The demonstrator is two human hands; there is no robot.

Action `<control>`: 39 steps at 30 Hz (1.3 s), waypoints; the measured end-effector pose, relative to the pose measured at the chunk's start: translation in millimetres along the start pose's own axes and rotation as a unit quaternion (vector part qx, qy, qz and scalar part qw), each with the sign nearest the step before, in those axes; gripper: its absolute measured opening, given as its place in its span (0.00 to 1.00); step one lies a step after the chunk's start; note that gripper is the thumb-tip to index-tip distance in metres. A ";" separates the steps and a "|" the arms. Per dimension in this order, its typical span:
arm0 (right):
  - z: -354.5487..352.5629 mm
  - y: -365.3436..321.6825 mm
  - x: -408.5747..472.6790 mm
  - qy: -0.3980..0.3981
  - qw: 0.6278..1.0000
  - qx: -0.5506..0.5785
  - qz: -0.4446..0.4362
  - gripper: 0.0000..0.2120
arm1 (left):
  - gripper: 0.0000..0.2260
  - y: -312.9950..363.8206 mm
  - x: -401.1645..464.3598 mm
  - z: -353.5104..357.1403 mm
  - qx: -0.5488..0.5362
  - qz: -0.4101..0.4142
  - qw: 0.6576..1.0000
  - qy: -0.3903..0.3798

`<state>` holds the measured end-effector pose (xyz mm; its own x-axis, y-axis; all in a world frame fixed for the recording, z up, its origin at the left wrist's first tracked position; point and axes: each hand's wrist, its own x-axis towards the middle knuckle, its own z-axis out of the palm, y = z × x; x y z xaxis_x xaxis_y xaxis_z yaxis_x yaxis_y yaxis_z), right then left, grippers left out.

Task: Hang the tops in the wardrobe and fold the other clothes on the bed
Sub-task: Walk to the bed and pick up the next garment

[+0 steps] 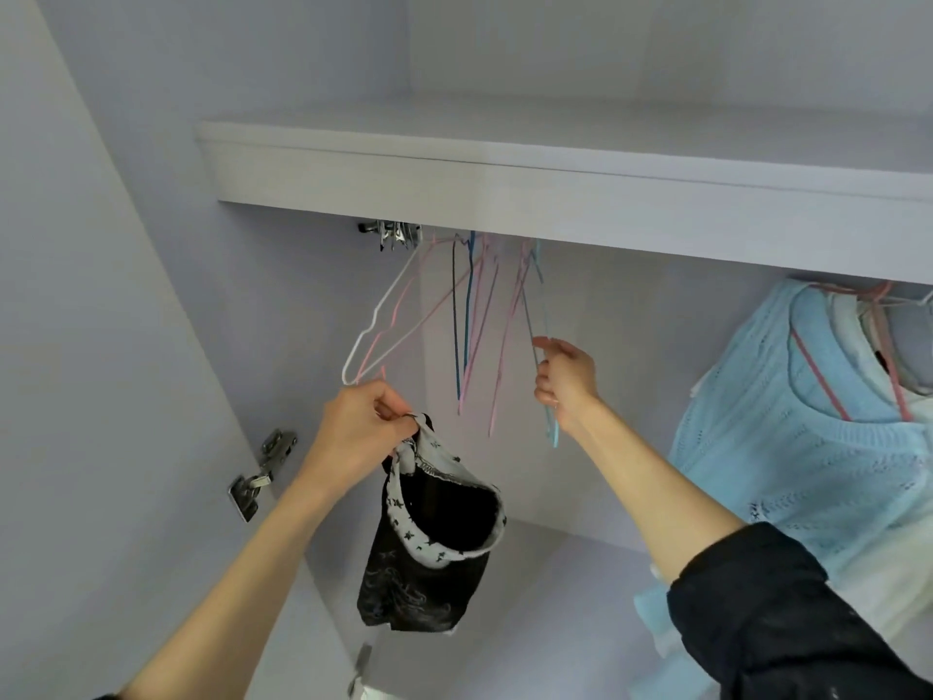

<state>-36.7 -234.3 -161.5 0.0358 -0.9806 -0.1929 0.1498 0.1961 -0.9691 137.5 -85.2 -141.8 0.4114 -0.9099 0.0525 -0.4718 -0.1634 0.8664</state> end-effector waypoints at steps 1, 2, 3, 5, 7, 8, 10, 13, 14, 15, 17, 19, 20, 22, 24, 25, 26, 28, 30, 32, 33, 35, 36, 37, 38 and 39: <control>-2.8 -1.4 -0.5 0.006 1.000 0.010 -0.012 0.11 | 0.07 0.2 -0.8 2.5 0.000 0.000 1.000 -0.005; -5.8 -1.9 -1.0 0.009 1.000 0.019 -0.024 0.11 | 0.07 0.6 -1.5 5.1 0.000 0.001 1.000 -0.010; -9.0 -1.6 -1.3 0.015 0.999 0.022 -0.036 0.11 | 0.07 1.5 -1.9 7.7 0.000 0.003 1.000 -0.014; -17.1 1.3 -0.9 0.043 0.997 -0.010 -0.059 0.12 | 0.07 3.9 -2.1 13.1 -0.001 0.005 1.000 -0.017; -27.8 6.8 2.0 0.078 0.991 -0.063 -0.083 0.13 | 0.06 6.3 -2.8 17.8 0.000 0.006 1.000 -0.019; -33.6 9.3 3.4 0.093 0.988 -0.083 -0.096 0.14 | 0.06 7.3 -3.5 20.3 -0.001 0.009 1.000 -0.022; -43.8 12.3 6.1 0.112 0.982 -0.106 -0.107 0.16 | 0.07 8.7 -5.1 25.1 -0.001 0.016 1.000 -0.027; -53.0 8.6 12.5 0.119 0.983 -0.107 -0.093 0.17 | 0.08 11.4 -6.4 31.4 0.002 0.021 0.999 -0.038; -56.3 5.1 14.5 0.124 0.982 -0.106 -0.090 0.17 | 0.09 12.6 -7.5 34.2 0.002 0.024 0.999 -0.043; -58.4 0.9 16.5 0.130 0.981 -0.110 -0.091 0.17 | 0.09 13.8 -8.0 36.1 0.002 0.026 0.999 -0.045; -64.3 -6.6 19.2 0.153 0.973 -0.135 -0.107 0.15 | 0.10 15.7 -9.1 39.6 0.002 0.031 0.999 -0.043; -71.4 -11.1 22.1 0.190 0.958 -0.171 -0.130 0.16 | 0.10 17.4 -9.5 41.3 0.004 0.034 0.999 -0.040; -74.9 -12.7 22.8 0.206 0.951 -0.185 -0.137 0.16 | 0.09 18.0 -9.7 41.3 0.005 0.034 0.999 -0.039; -80.4 -14.5 24.4 0.217 0.948 -0.187 -0.141 0.16 | 0.09 18.8 -9.2 40.8 0.004 0.033 0.999 -0.039; -85.8 -13.6 26.4 0.207 0.955 -0.168 -0.132 0.16 | 0.08 17.9 -8.9 40.0 0.004 0.033 0.999 -0.039; -88.7 -12.8 26.8 0.206 0.958 -0.159 -0.123 0.16 | 0.07 17.5 -8.9 39.9 0.003 0.033 0.999 -0.038; -91.1 -11.7 26.6 0.207 0.960 -0.153 -0.113 0.17 | 0.06 17.1 -8.8 39.9 0.002 0.033 0.999 -0.035; -95.9 -8.3 24.2 0.215 0.962 -0.135 -0.098 0.18 | 0.06 16.6 -8.3 41.0 0.004 0.034 0.999 -0.030; -100.2 -2.7 20.8 0.229 0.961 -0.126 -0.094 0.18 | 0.06 15.6 -7.6 42.7 0.007 0.038 0.999 -0.024; -107.2 4.6 16.4 0.242 0.956 -0.131 -0.103 0.15 | 0.05 13.7 -7.6 45.2 0.008 0.038 0.999 -0.010; -112.2 8.6 13.8 0.244 0.954 -0.137 -0.109 0.13 | 0.05 12.3 -8.0 47.6 0.007 0.034 0.999 -0.005; -121.2 11.3 10.1 0.241 0.953 -0.137 -0.122 0.12 | 0.04 10.1 -8.7 52.5 0.010 0.025 1.000 -0.002; -123.9 10.0 9.9 0.240 0.954 -0.129 -0.127 0.12 | 0.04 9.0 -8.8 54.9 0.014 0.022 1.000 -0.004; -126.5 7.9 9.8 0.240 0.954 -0.120 -0.131 0.11 | 0.04 8.2 -9.3 57.6 0.017 0.019 1.000 -0.009; -127.6 4.4 9.0 0.240 0.955 -0.113 -0.137 0.10 | 0.04 8.0 -9.3 59.7 0.019 0.018 1.000 -0.013; -127.6 1.0 8.5 0.237 0.954 -0.107 -0.146 0.09 | 0.04 7.9 -8.9 61.1 0.020 0.018 1.000 -0.016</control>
<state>-162.3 -243.2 -183.8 -0.4359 -0.8953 0.0917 -0.1217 -0.0423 -0.9917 82.6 -101.7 -165.7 0.3686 -0.9271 0.0676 -0.5171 -0.1441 0.8437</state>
